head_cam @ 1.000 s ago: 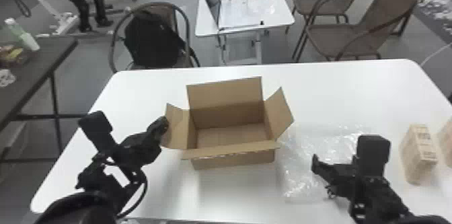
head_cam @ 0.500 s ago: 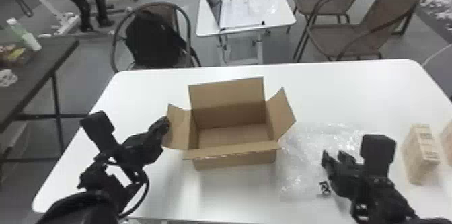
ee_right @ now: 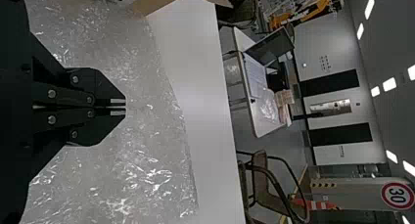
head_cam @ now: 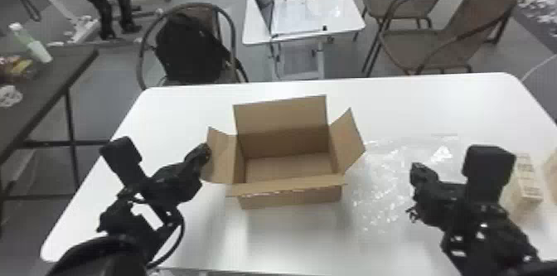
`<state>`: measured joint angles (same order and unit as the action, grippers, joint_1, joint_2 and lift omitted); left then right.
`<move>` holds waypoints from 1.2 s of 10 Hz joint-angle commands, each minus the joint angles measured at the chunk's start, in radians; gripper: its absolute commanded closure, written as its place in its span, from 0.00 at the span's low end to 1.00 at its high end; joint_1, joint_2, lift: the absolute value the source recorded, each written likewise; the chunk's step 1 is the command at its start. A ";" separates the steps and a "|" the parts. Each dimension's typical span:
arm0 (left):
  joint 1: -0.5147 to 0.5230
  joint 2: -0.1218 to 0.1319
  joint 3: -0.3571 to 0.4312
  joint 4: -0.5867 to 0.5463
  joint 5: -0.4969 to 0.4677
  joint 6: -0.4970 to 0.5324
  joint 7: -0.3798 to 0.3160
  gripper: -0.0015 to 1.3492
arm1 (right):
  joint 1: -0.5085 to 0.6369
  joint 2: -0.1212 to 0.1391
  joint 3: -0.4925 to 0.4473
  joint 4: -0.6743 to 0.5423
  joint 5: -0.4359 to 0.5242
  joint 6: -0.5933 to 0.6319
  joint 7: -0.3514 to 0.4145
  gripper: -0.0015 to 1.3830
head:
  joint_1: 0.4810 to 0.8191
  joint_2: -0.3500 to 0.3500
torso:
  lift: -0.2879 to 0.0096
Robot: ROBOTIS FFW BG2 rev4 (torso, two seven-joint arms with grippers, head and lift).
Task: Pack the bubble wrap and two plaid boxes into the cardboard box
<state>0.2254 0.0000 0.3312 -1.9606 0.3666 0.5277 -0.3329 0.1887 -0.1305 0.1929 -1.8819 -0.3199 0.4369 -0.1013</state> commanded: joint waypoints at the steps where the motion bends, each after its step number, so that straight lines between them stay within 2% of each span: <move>1: 0.000 -0.003 0.000 0.000 0.000 0.000 0.000 0.90 | -0.002 -0.004 -0.013 -0.072 -0.021 0.025 0.000 0.87 | 0.63 0.76 | 0.62; 4: 0.000 -0.003 -0.001 0.000 0.000 0.000 -0.001 0.90 | -0.031 -0.014 -0.063 -0.203 -0.061 0.095 0.000 0.87 | 0.63 0.74 | 0.62; 6: 0.000 -0.003 -0.005 0.002 0.000 0.000 0.000 0.90 | -0.069 -0.015 -0.118 -0.335 -0.084 0.237 -0.005 0.87 | 0.63 0.73 | 0.62; 8: 0.000 -0.003 -0.009 0.003 0.000 0.000 0.000 0.90 | -0.114 -0.040 -0.132 -0.408 -0.177 0.313 -0.051 0.87 | 0.63 0.71 | 0.62; 9: -0.001 -0.003 -0.012 0.005 -0.003 0.000 0.002 0.90 | -0.144 -0.040 -0.102 -0.396 -0.177 0.312 -0.052 0.87 | 0.63 0.71 | 0.62; 12: -0.001 -0.003 -0.017 0.006 -0.003 0.003 0.002 0.90 | -0.281 -0.047 0.114 -0.115 -0.231 0.074 -0.046 0.87 | 0.61 0.78 | 0.62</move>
<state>0.2237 0.0000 0.3157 -1.9542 0.3636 0.5297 -0.3312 -0.0634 -0.1778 0.2706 -2.0474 -0.5379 0.5457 -0.1485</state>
